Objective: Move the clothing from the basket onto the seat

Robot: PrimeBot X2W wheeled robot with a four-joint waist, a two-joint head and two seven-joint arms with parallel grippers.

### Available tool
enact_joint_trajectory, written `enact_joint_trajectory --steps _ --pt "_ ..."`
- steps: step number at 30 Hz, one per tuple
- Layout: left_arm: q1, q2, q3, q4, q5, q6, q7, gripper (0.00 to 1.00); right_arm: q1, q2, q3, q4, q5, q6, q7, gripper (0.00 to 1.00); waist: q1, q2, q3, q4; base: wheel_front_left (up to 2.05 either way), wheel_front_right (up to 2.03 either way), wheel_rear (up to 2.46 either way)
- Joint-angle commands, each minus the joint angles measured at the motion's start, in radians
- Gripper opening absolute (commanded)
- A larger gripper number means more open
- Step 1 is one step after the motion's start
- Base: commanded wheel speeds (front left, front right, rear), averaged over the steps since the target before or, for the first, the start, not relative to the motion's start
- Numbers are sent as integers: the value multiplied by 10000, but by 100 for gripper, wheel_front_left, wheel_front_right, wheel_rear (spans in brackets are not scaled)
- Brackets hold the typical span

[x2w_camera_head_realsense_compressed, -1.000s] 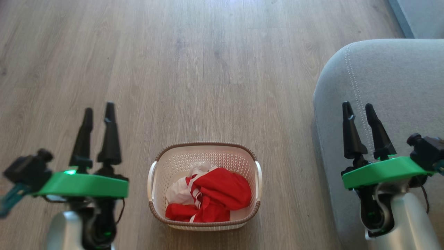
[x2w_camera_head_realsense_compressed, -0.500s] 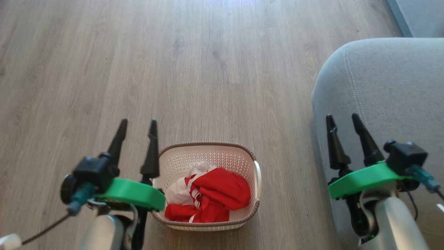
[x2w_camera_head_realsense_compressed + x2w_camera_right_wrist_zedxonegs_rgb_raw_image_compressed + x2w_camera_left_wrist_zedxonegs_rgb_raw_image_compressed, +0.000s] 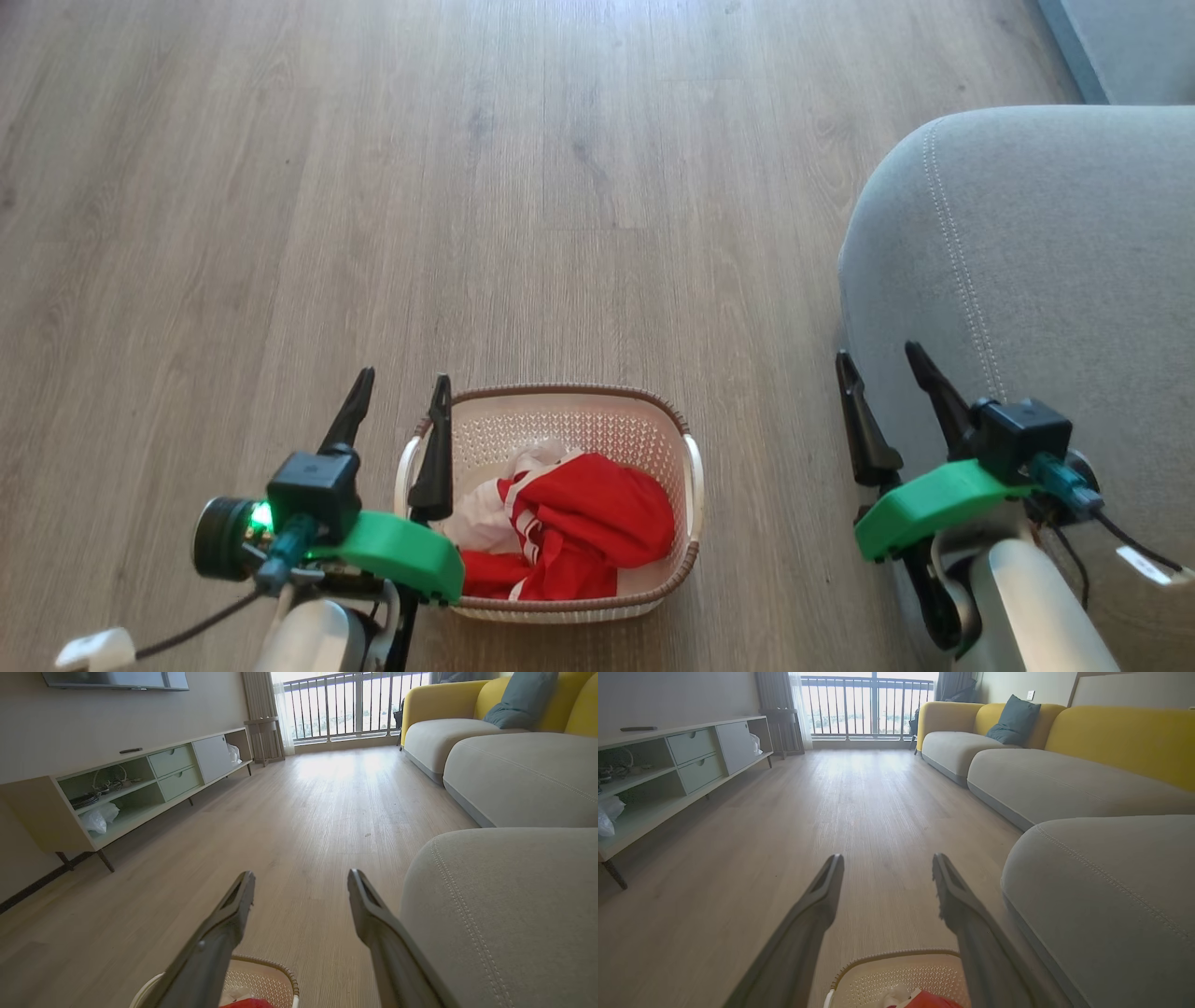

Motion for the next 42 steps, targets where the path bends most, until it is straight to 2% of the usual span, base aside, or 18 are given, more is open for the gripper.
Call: enact_joint_trajectory --steps 1,14,22,30,42 --pt "-384 64 292 -331 450 -17 -161 100 -628 -111 240 -281 -370 0 -226 100 0 0 -2 21 0 0 0" --pt "-364 -116 252 -153 1970 -159 -504 100 -774 -125 468 -133 -1708 0 -571 100 0 0 -74 105 0 0 0" --pt "-236 -350 696 942 1692 -373 -504 100 -858 -125 422 1032 -1587 0 -571 100 0 0 -162 97 0 0 0" --pt "-236 -516 1175 1075 1465 -514 -504 100 -936 -125 346 1057 -1424 0 -571 100 0 0 -134 86 0 0 0" --pt "-236 -564 1340 1093 1464 -663 -504 100 -988 -125 318 1032 -1472 0 -571 100 0 0 30 46 0 0 0"
